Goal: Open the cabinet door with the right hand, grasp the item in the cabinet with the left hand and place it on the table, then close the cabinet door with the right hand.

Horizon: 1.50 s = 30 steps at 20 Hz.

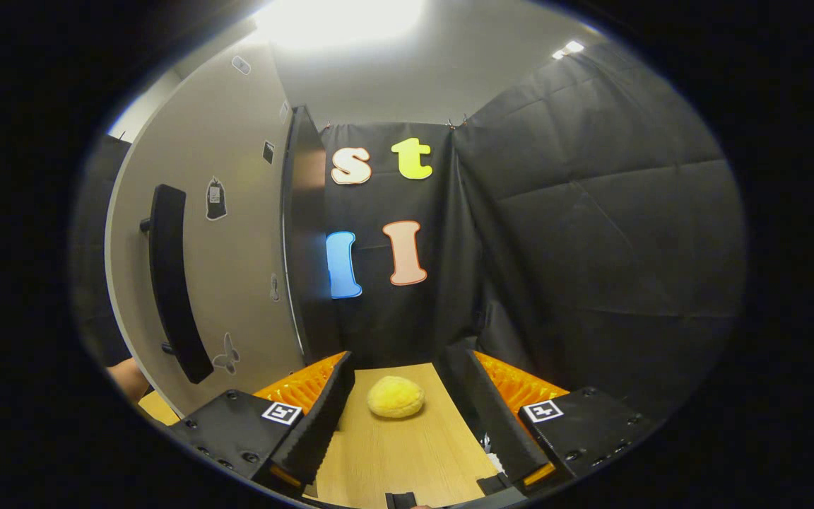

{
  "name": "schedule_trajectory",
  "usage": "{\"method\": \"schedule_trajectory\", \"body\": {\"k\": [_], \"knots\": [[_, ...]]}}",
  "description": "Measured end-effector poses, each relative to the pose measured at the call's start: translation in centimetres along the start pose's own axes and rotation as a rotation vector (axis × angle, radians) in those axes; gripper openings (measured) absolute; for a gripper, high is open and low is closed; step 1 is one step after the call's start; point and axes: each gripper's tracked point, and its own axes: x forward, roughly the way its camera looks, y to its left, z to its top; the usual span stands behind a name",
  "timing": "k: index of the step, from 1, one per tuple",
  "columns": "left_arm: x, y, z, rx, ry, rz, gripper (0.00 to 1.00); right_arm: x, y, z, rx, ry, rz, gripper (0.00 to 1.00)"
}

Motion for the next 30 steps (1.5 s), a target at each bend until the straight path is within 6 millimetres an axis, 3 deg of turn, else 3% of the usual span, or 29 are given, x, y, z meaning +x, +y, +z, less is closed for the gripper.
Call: {"method": "schedule_trajectory", "body": {"k": [4,5,6,7,12,14,25,30], "knots": [[-4.7,0.8,-1.5,0.020,-0.004,0.031,0.50,0.5,-0.2,-0.5,0.007,0.004,0.032,0.98],[-5.9,1.0,-2.4,0.015,0.000,0.041,0.50,0.6,-0.3,-0.6,0.015,0.004,0.039,0.93],[-7.0,1.3,-3.1,0.011,0.007,0.047,0.50,0.6,-0.4,-0.7,0.027,0.006,0.046,0.98],[-8.0,1.5,-3.8,0.005,0.012,0.055,0.49,0.6,-0.5,-0.9,0.042,0.008,0.050,0.93],[-12.2,2.6,-7.7,-0.012,0.036,0.082,0.51,0.6,-1.5,-2.0,0.126,0.020,0.050,0.92],[-13.6,2.8,-9.6,-0.015,0.049,0.088,0.49,0.5,-2.2,-2.6,0.136,0.030,0.038,0.98],[-20.2,2.9,-21.9,-0.014,0.159,0.113,0.48,0.5,-2.8,-3.4,0.007,0.035,0.007,0.98],[-22.2,3.3,-28.2,-0.046,0.230,0.124,0.48,1.1,-0.3,-3.3,-0.051,0.054,0.054,0.98]]}}
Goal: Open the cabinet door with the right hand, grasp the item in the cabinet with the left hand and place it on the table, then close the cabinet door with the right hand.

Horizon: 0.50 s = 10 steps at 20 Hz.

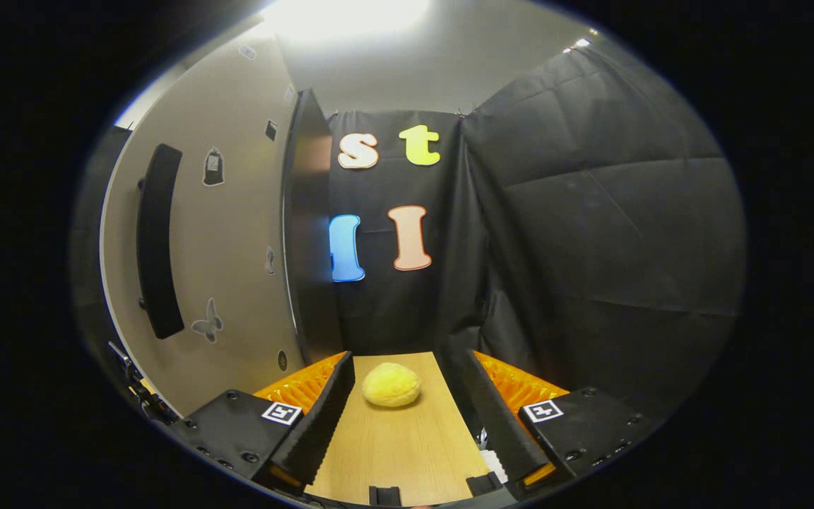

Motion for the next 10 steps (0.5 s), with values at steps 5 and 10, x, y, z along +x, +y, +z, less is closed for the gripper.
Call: {"method": "schedule_trajectory", "body": {"k": [5,10], "knots": [[-0.4,0.4,-3.6,0.013,0.011,0.008,0.48,0.2,2.2,0.3,-0.064,0.006,0.030,0.98],[-1.3,-0.5,-6.3,0.026,0.036,-0.012,0.51,0.3,3.8,0.1,-0.111,0.020,0.047,0.99]]}}
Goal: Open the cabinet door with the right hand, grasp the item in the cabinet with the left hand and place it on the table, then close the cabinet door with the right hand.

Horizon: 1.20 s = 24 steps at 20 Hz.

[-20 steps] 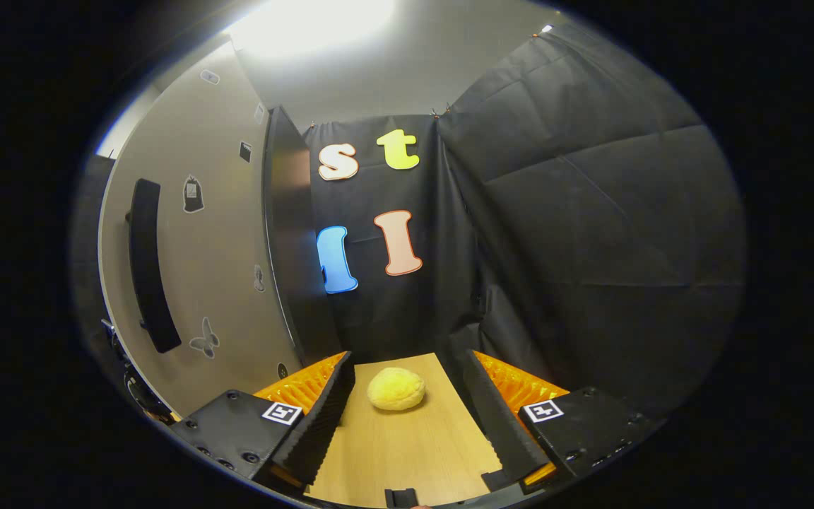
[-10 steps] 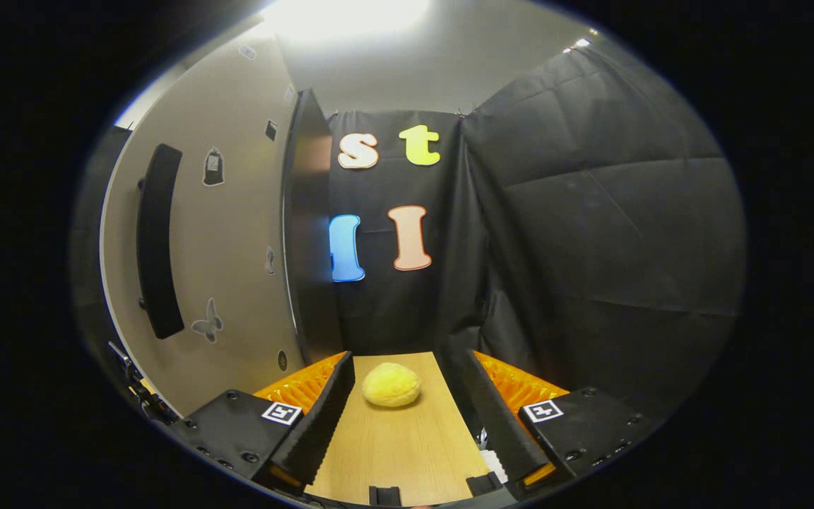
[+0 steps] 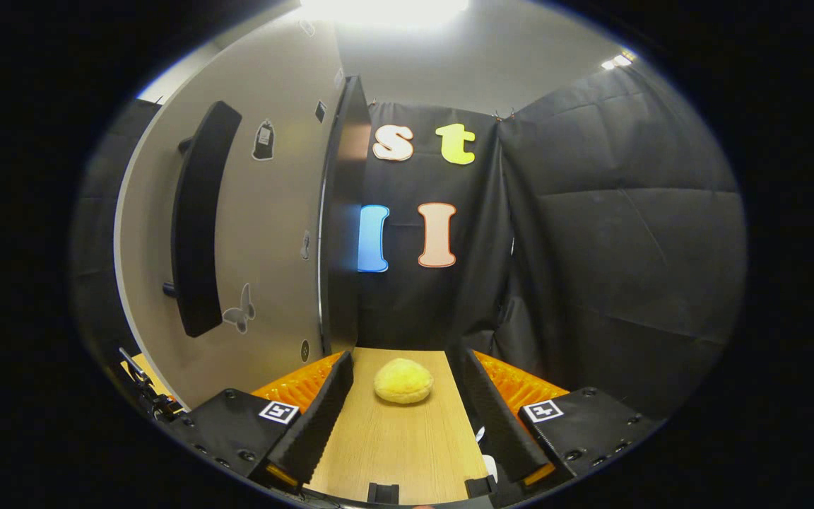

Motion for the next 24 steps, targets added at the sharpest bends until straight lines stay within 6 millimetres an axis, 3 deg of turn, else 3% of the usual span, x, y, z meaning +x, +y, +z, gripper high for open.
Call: {"method": "schedule_trajectory", "body": {"k": [3,9,11,12,14,17,22,24], "knots": [[-0.5,-0.5,-1.6,-0.007,0.021,-0.008,0.50,-0.2,0.4,-0.2,-0.001,0.004,0.001,1.00],[-1.5,-0.8,-1.6,-0.025,0.010,-0.012,0.52,-0.5,0.6,-0.2,-0.011,0.013,-0.006,1.00],[-1.8,-0.9,-1.1,-0.016,0.017,-0.014,0.63,-0.6,1.0,0.0,-0.004,0.005,0.001,1.00],[-1.9,-0.8,-0.6,-0.007,0.012,-0.012,0.82,-0.6,1.1,0.0,-0.002,0.007,0.003,1.00],[-2.0,-0.3,0.8,0.012,0.010,0.001,0.85,-0.4,1.2,-0.2,0.002,0.013,0.005,1.00],[-3.3,0.5,4.9,0.009,0.008,0.025,0.85,-0.2,1.6,0.4,0.048,0.016,0.025,0.97],[-7.5,2.3,17.4,-0.015,-0.059,0.061,0.85,0.1,2.0,2.0,0.121,0.041,0.059,0.97],[-8.2,3.4,21.6,-0.009,-0.097,0.069,0.85,0.1,2.2,3.0,0.145,0.016,0.051,0.95]]}}
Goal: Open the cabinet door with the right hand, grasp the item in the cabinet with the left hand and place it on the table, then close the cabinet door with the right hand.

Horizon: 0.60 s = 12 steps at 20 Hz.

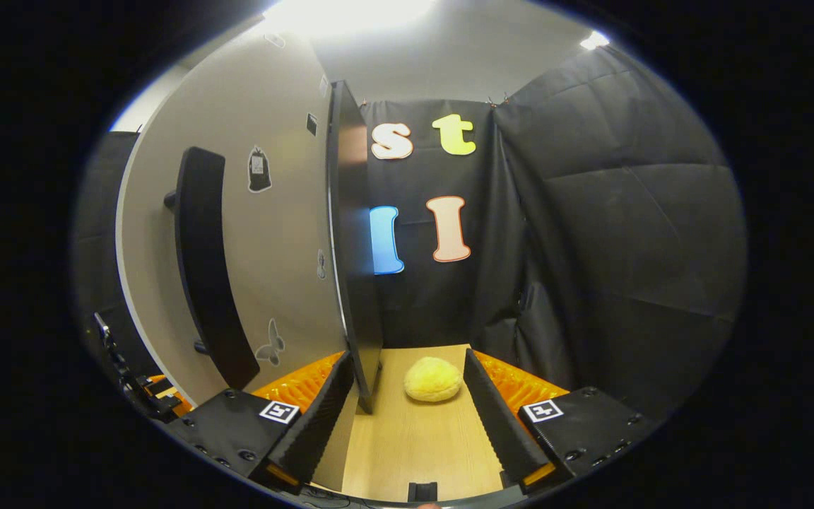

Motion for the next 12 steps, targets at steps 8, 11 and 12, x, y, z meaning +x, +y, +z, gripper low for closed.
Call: {"method": "schedule_trajectory", "body": {"k": [8,11,12], "knots": [[0.4,5.4,9.4,0.009,-0.088,-0.018,0.84,-2.3,0.9,3.9,0.046,-0.095,-0.082,0.98],[0.7,7.2,9.7,0.006,-0.096,-0.032,0.84,-3.3,1.4,4.2,0.032,-0.102,-0.124,0.98],[0.8,7.7,9.7,0.003,-0.100,-0.035,0.84,-3.6,1.5,4.1,0.028,-0.099,-0.137,0.98]]}}
